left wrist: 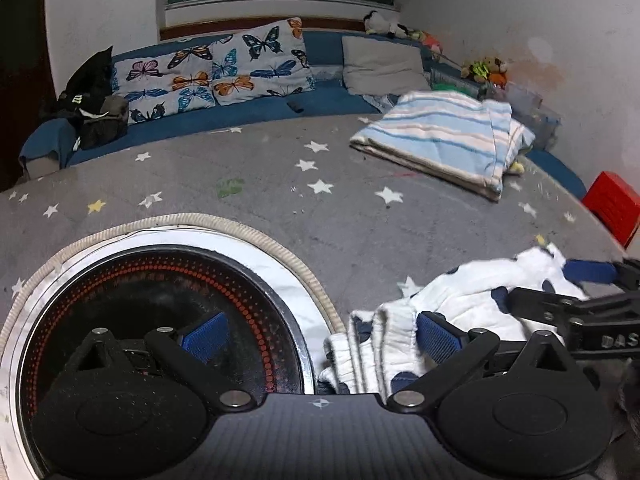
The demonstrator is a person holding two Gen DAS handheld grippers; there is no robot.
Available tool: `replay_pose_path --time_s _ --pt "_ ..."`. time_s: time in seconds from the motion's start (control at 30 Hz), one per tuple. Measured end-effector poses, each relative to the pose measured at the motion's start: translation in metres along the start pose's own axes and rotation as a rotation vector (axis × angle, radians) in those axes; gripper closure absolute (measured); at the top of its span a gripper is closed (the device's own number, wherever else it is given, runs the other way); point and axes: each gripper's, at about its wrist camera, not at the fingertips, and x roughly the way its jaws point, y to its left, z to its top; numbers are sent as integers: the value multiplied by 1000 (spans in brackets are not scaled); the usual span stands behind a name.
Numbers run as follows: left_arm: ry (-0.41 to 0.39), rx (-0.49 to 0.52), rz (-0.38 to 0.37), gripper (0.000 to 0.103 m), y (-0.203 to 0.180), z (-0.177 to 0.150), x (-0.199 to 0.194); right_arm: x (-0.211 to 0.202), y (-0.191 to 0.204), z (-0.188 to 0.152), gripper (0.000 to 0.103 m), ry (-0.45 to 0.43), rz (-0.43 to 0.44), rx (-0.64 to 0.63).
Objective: Fold clothes
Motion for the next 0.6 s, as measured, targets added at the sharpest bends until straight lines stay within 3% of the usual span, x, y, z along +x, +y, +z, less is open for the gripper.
replay_pose_path --time_s 0.17,0.37,0.6 --pt "10 -2 -3 1 1 -1 1 9 1 -2 0 20 -9 -3" --pt "-18 14 -8 0 -3 -4 -17 -18 5 -4 0 -12 -11 -24" --pt "-31 36 -32 0 -9 -19 -41 -49 23 -30 0 -25 -16 -94"
